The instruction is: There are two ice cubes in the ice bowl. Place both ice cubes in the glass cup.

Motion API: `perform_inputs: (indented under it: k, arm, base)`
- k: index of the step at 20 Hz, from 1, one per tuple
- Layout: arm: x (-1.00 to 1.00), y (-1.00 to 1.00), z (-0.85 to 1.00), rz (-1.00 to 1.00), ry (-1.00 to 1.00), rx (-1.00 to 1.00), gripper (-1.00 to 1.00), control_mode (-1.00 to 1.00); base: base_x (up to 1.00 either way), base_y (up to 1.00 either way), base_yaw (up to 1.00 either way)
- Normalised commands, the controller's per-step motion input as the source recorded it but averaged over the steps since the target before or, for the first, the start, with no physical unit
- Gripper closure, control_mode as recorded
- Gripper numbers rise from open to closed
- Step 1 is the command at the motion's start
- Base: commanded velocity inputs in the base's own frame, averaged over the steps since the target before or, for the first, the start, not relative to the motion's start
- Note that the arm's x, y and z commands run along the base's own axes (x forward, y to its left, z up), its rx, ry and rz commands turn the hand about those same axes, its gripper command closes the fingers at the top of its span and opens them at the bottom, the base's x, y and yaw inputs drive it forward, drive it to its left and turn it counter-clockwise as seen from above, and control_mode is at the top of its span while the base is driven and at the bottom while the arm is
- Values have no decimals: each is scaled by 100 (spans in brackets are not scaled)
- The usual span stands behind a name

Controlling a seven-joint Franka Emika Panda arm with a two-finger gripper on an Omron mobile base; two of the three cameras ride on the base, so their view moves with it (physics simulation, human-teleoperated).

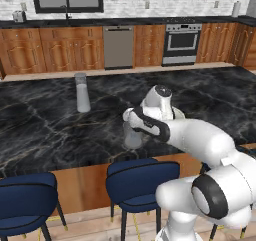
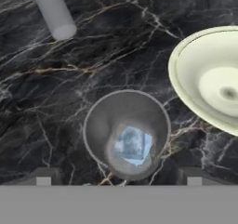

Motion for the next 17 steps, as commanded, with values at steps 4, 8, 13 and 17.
perform_inputs:
  k: [4, 8, 13, 17]
  arm:
    - [-100, -30, 4, 5, -8, 0, -100, -100]
    - [-100, -55, 0, 6, -5, 0, -100, -100]
    - [-20, -4, 0, -3, -7, 6, -100, -100]
    - [-46, 12, 9, 0, -12, 0, -100, -100]
  base:
    - [0, 0, 0]
    - [0, 0, 0]
    - [0, 0, 0]
    - [0, 0, 0]
